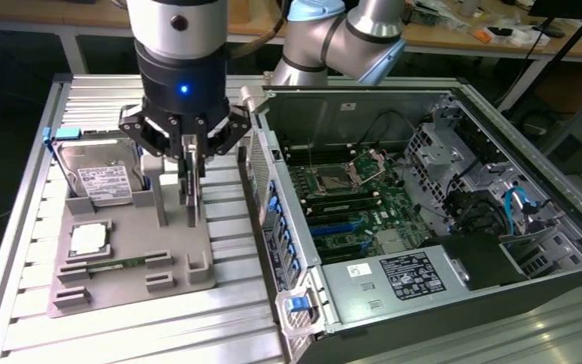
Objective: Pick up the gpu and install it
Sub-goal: 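Pick up the gpu and move the gpu toward the slot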
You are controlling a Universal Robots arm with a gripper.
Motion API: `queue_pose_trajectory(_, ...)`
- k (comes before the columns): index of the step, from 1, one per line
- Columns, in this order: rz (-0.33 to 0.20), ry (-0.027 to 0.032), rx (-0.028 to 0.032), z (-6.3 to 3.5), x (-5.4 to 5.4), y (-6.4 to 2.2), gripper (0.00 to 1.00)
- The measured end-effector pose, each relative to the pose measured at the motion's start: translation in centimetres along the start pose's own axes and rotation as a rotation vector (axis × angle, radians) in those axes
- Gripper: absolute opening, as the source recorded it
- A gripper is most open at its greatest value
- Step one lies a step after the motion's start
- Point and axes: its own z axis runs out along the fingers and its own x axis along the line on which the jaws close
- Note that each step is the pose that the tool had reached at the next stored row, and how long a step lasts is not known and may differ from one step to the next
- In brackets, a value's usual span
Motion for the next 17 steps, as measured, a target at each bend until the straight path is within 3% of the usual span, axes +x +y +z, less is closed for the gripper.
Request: queue_pose_trajectory(17, 0.000, 0.0000, -0.0001, -7.43, -0.1, 0.51, 0.27)
